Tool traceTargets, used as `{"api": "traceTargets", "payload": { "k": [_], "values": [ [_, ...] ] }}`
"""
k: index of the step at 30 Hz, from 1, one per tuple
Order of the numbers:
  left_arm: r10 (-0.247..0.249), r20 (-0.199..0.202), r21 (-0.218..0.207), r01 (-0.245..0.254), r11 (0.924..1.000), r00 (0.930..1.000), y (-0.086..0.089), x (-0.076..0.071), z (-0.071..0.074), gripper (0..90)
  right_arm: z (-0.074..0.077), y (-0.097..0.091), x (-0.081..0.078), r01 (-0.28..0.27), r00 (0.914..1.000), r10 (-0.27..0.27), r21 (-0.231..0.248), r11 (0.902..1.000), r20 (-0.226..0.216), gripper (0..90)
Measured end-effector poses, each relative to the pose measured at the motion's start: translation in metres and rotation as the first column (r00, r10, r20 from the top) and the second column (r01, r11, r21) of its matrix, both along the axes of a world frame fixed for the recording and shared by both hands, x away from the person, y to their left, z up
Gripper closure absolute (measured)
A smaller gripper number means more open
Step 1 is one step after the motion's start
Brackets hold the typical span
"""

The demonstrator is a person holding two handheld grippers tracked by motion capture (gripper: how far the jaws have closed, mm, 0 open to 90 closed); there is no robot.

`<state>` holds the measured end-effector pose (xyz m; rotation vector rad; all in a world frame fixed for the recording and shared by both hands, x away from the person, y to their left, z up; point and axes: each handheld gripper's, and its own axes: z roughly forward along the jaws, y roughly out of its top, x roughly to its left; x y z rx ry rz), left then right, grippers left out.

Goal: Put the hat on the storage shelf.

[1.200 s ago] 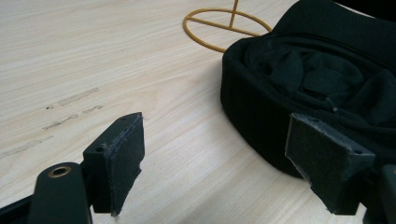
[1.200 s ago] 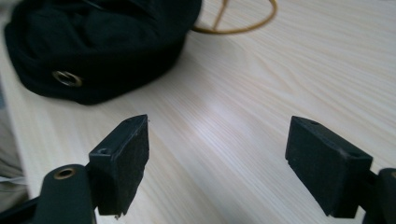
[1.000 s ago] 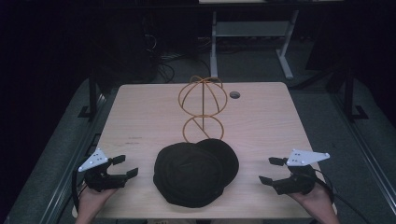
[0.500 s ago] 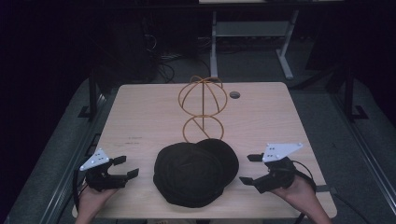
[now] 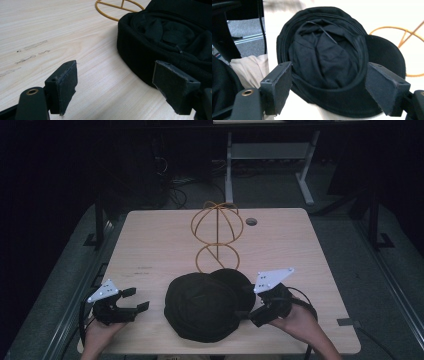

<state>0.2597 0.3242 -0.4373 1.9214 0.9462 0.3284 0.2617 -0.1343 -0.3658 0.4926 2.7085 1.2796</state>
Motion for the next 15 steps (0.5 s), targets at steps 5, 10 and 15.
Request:
{"api": "traceTargets", "payload": {
  "k": [5,10,15],
  "values": [
    [-0.006,0.005,0.009,0.006,0.9999,1.0,0.002,0.001,0.0,19.4,0.001,0.013,0.002,-0.025,0.9997,0.025,-0.015,0.9996,-0.003,20.8],
    [-0.003,0.006,0.001,0.003,1.0,1.0,0.002,0.001,0.001,19.4,-0.001,0.03,0.004,-0.056,0.9983,0.056,-0.038,0.9977,-0.015,20.6],
    [-0.008,0.008,0.006,0.008,1.0,0.9999,0.002,0.001,0.0,19.4,-0.003,0.044,0.003,-0.086,0.9962,0.084,-0.058,0.9947,-0.022,20.6]
  ]
}}
